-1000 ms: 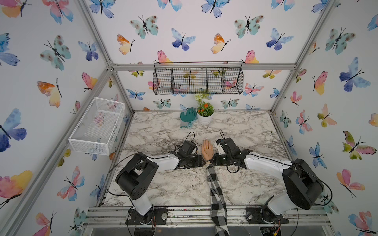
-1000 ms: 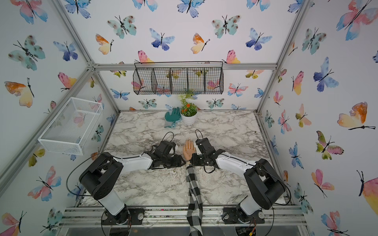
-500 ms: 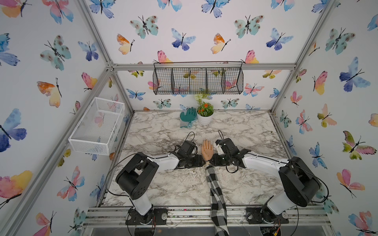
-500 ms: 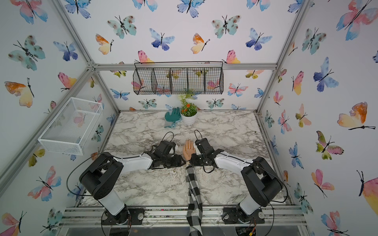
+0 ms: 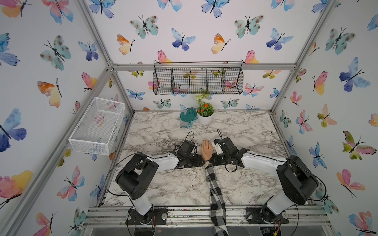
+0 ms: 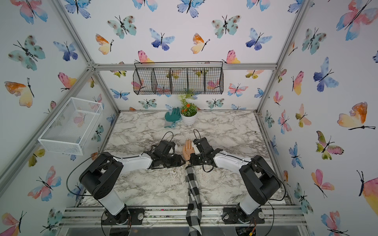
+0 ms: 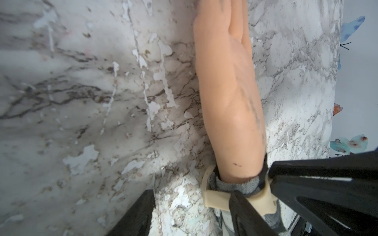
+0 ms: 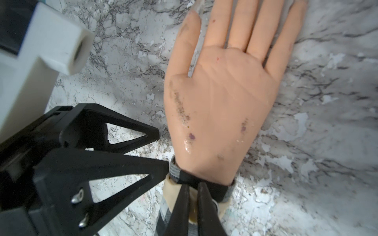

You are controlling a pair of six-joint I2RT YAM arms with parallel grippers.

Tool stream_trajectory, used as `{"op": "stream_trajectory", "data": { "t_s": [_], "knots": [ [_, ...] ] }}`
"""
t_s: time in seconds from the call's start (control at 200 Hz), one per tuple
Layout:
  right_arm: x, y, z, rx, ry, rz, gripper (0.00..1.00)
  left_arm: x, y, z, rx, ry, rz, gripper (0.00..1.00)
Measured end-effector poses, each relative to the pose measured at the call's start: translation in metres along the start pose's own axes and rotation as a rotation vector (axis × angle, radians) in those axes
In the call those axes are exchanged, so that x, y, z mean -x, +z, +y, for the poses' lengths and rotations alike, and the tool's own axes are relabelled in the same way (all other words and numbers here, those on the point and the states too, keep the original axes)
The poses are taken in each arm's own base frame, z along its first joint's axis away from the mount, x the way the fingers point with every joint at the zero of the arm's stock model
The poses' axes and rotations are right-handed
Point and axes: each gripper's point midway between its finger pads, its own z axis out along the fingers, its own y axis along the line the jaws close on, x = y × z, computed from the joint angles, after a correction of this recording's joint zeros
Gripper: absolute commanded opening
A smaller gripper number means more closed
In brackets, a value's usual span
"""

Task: Take off the watch
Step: Untie the watch from the hand.

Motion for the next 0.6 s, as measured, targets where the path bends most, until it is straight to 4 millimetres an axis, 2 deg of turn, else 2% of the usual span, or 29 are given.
{"op": "stream_trajectory", "data": {
  "t_s": [0.075, 0.36, 0.601],
  "knots": [
    [0.000, -0.001, 0.000, -0.002, -0.005, -0.006, 0.03, 0.000, 0.000, 0.000, 0.000, 0.000, 0.000, 0.63],
    [-0.002, -0.007, -0.004, -0.035, -0.001, -0.044, 0.03, 0.001, 0.001, -0.001, -0.004, 0.002, -0.005, 0.64],
    [-0.008, -0.020, -0.017, -0.093, 0.048, -0.086, 0.03, 0.003, 0.001, -0.002, -0.009, 0.005, -0.011, 0.63]
  ]
}}
